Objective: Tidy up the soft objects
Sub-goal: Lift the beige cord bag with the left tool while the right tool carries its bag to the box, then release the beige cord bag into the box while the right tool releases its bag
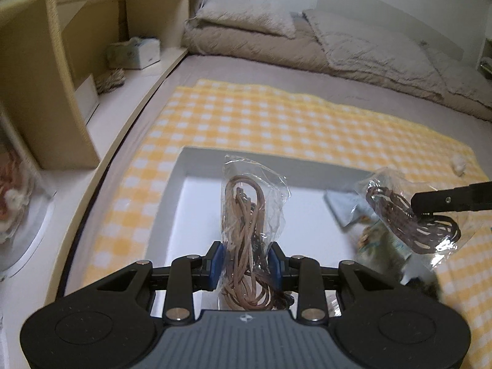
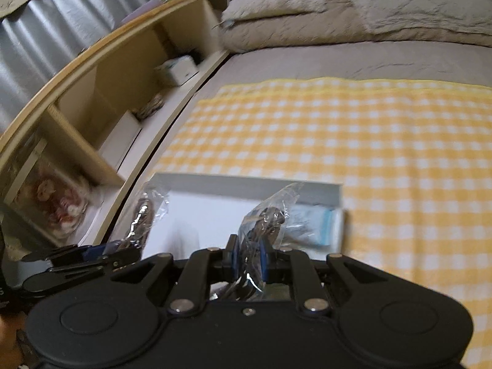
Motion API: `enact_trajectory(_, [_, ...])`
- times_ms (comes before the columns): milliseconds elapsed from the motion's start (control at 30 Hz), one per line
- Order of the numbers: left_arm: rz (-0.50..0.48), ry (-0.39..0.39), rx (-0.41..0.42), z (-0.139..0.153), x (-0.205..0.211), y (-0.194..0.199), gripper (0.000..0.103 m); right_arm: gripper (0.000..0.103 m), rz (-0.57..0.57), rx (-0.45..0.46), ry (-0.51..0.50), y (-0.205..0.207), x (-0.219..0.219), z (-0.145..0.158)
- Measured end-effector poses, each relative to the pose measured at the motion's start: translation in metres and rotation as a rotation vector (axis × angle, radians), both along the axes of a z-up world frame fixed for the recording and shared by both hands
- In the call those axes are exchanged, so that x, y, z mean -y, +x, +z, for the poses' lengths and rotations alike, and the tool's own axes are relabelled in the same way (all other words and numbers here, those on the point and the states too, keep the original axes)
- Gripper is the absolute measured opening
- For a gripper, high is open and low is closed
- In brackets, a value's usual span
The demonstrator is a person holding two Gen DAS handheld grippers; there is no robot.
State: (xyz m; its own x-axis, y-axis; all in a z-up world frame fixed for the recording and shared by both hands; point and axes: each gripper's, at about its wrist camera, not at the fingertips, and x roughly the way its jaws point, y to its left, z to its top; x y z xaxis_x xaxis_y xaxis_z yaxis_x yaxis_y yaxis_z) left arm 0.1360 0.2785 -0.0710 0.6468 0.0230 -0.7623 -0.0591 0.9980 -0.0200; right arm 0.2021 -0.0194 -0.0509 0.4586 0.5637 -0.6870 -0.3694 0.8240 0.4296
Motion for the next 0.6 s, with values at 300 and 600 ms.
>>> enact_trajectory(300, [0.038, -0.002, -0.059, -0.015, -0.027, -0.011, 0.034, 0.014, 0.123, 0.014, 0.032, -0.020, -0.047, -0.005])
enact_trajectory(600, [0.038, 0.002, -0.106, -0.024, -0.035, -0.013, 0.034, 0.052, 0.181, -0.077, 0.133, -0.027, -0.090, -0.024])
